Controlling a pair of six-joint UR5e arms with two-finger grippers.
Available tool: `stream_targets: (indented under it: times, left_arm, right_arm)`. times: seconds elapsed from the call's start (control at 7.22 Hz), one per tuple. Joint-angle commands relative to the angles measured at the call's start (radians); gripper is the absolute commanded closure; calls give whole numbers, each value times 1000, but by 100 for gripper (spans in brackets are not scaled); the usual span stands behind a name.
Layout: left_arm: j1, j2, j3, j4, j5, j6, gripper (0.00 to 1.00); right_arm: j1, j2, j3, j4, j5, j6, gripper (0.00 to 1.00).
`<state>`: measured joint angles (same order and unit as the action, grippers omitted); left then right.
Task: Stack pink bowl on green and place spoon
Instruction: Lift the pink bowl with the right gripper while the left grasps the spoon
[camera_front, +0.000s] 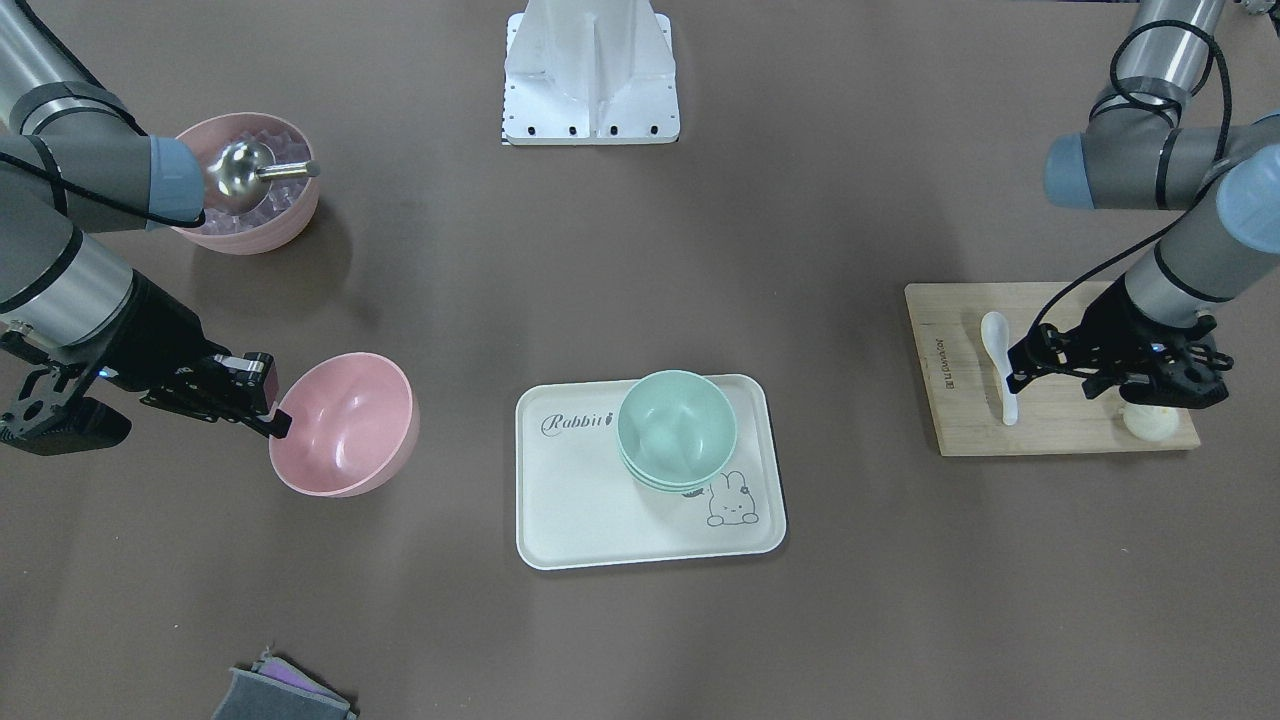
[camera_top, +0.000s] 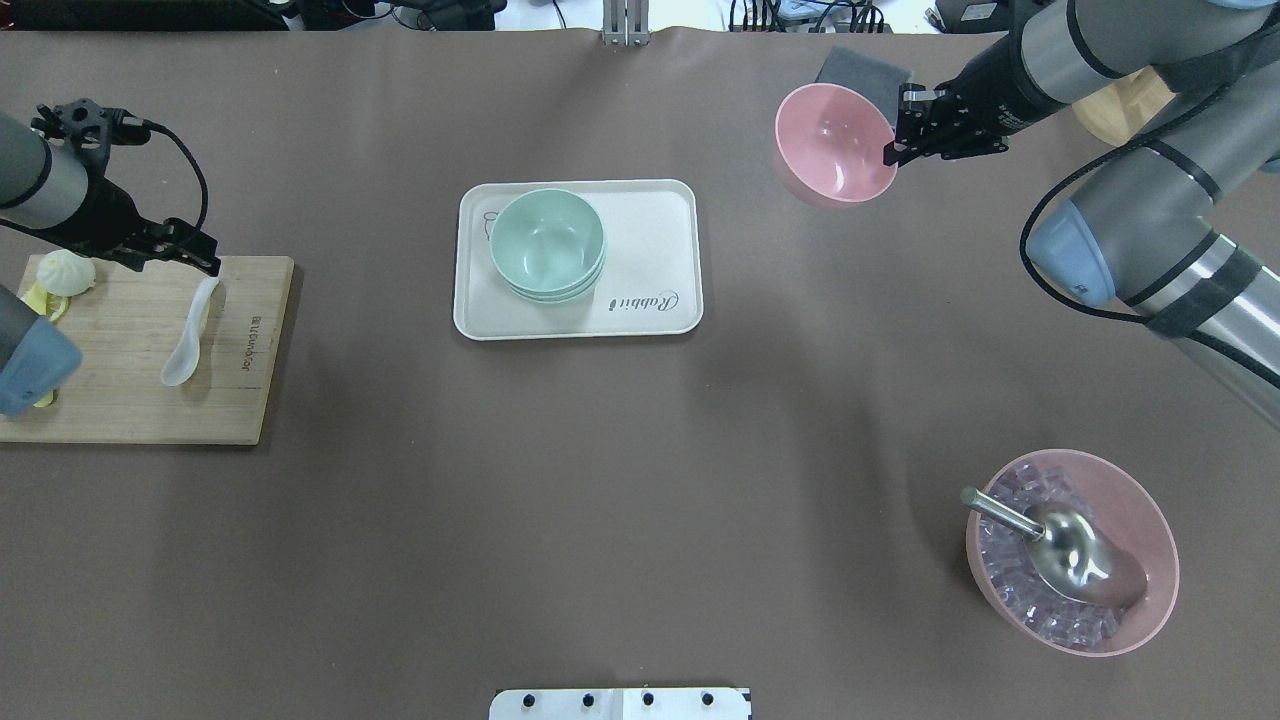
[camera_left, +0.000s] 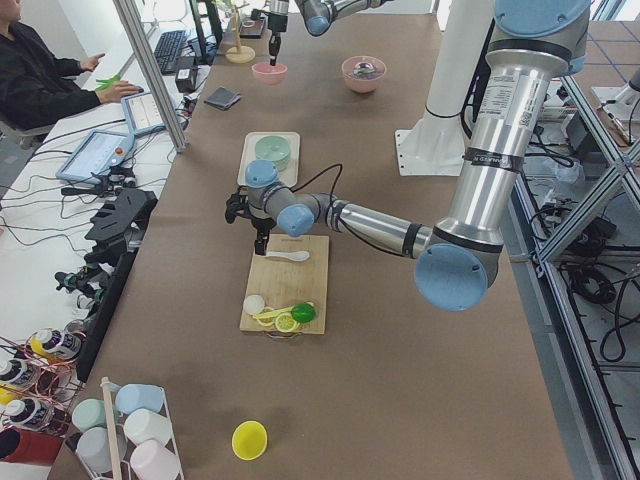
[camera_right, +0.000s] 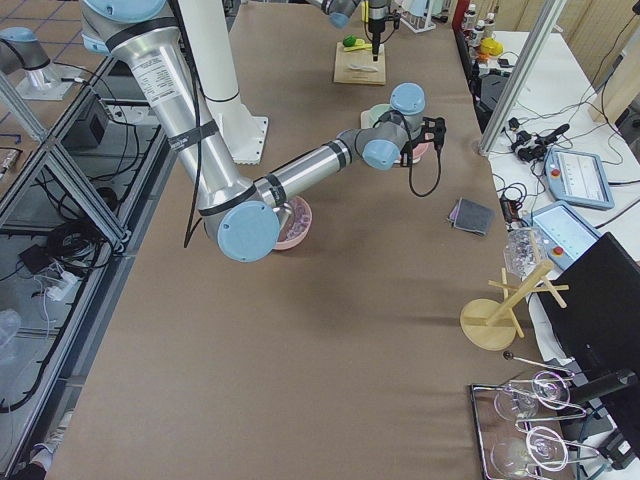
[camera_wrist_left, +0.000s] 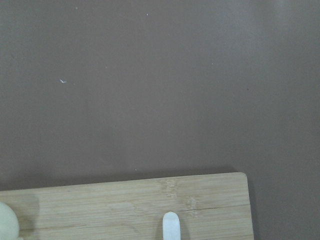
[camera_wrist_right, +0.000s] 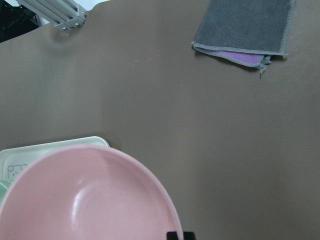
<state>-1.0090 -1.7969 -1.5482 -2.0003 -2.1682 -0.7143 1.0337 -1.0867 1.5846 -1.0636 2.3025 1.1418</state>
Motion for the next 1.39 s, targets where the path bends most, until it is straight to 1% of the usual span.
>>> stream_targets:
  times: [0.0, 0.14, 0.55, 0.69, 0.83, 0.97, 1.25]
  left_arm:
    - [49, 5, 16, -2, 47, -1, 8]
    - [56, 5, 16, -8, 48, 6, 33]
    - [67, 7, 39, -41, 48, 7, 34]
    - [67, 17, 40, -43, 48, 13, 36]
    - [69, 22, 40, -51, 48, 13, 43]
    - [69, 40, 42, -67, 48, 15, 45]
    - [70, 50, 42, -87, 47, 12, 46]
  right_arm:
    - [-18, 22, 14, 1, -5, 53, 100]
    - [-23, 24, 14, 1, -8, 53, 100]
    - [-24, 25, 12, 1, -14, 53, 100]
    - [-24, 27, 12, 1, -14, 53, 100]
    - [-24, 31, 12, -1, -14, 55, 100]
    - [-29, 33, 14, 0, -18, 55, 100]
    - [-32, 33, 15, 1, -18, 58, 100]
